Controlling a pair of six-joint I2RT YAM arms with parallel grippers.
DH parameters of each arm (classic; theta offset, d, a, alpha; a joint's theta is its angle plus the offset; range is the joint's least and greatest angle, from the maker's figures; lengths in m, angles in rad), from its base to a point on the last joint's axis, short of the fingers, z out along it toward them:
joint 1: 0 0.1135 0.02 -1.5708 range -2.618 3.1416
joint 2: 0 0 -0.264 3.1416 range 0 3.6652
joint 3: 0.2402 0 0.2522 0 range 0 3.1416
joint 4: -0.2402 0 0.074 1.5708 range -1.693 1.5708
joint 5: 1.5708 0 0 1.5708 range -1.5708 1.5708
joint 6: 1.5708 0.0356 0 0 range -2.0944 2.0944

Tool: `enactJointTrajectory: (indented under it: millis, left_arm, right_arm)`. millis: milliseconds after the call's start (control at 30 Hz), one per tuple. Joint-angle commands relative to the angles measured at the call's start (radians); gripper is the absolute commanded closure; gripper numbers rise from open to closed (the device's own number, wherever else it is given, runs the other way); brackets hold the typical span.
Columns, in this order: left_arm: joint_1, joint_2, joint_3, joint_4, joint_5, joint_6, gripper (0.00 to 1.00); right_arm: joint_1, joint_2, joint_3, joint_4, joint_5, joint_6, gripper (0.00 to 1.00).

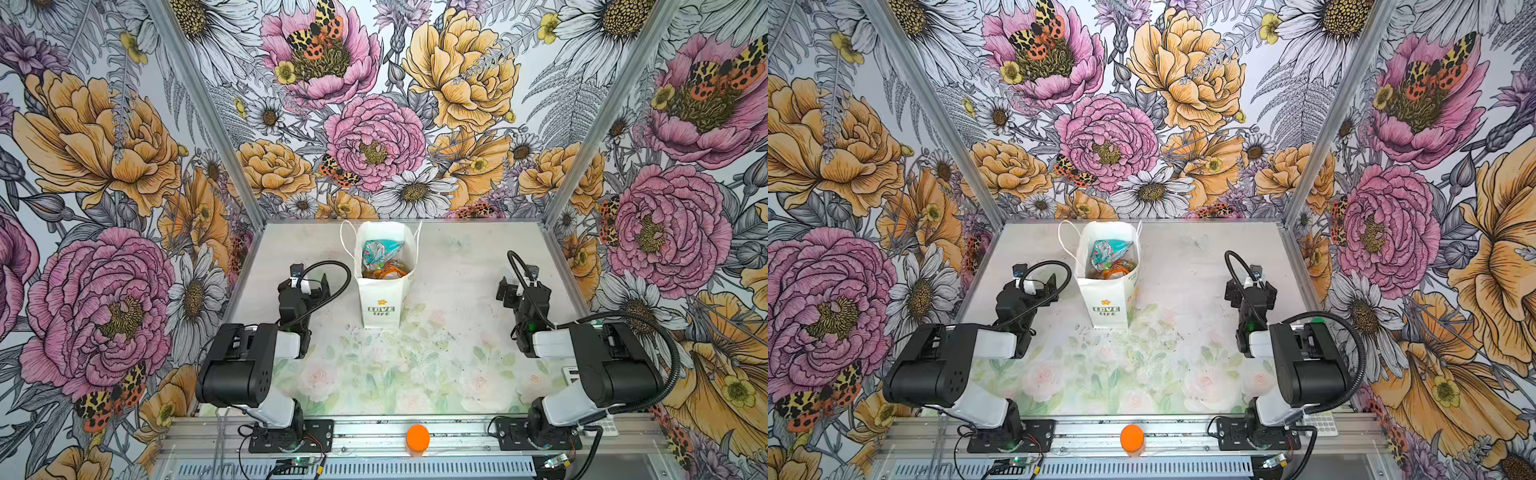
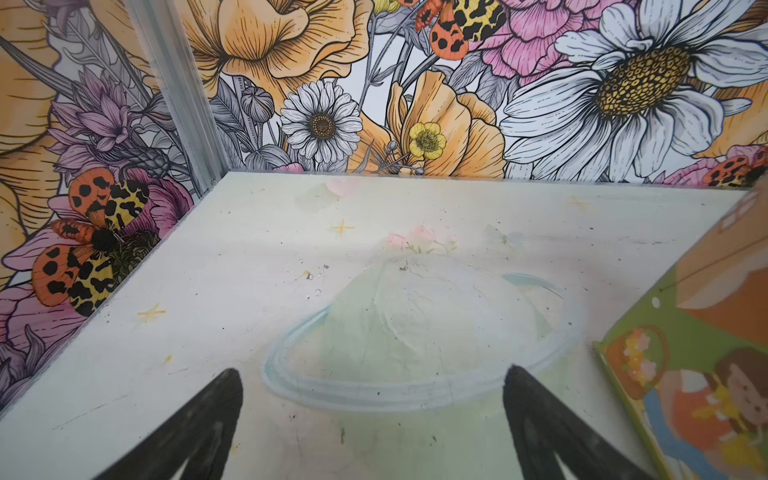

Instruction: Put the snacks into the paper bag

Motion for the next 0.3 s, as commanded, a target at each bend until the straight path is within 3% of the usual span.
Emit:
enactJointTrajectory:
  millis: [0, 267]
  left_arm:
    - [0.010, -0.003, 0.000, 0.022, -0.019, 0.012, 0.01]
    - [0.042, -0.004, 0.012, -0.005, 0.040, -0.009, 0.01]
  right_arm:
    - [-0.004, -0.005, 0.017, 0.014, -0.009, 0.013, 0.00]
    - [-0.004, -0.006, 0.017, 0.014, -0.009, 0.013, 0.00]
